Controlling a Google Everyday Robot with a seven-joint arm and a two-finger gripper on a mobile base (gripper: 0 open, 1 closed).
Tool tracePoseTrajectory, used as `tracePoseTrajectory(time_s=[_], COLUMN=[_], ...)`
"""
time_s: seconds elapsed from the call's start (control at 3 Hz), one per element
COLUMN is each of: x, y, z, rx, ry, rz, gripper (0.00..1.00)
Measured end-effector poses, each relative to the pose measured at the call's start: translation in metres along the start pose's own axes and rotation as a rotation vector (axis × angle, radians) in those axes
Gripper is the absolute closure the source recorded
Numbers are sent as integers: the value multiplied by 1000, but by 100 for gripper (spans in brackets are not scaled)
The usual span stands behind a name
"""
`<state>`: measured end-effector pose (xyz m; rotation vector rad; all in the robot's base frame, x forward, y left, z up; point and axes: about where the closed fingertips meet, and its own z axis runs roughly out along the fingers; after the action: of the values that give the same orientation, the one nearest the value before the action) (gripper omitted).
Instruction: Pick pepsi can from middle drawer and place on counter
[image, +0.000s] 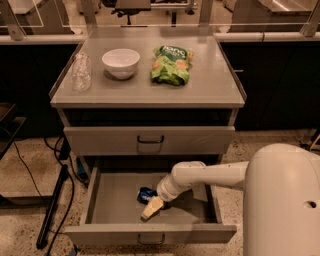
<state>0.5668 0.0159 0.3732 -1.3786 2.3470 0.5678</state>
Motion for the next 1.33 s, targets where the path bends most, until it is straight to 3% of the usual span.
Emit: tracePoseTrajectory(time_s=[0.33, 0.67, 1.33], x=[0, 0, 0], y=[0, 0, 0], z=[0, 0, 0], rx=[0, 0, 0], ry=[0, 0, 0], rz=[0, 0, 0], gripper=[19, 50, 97])
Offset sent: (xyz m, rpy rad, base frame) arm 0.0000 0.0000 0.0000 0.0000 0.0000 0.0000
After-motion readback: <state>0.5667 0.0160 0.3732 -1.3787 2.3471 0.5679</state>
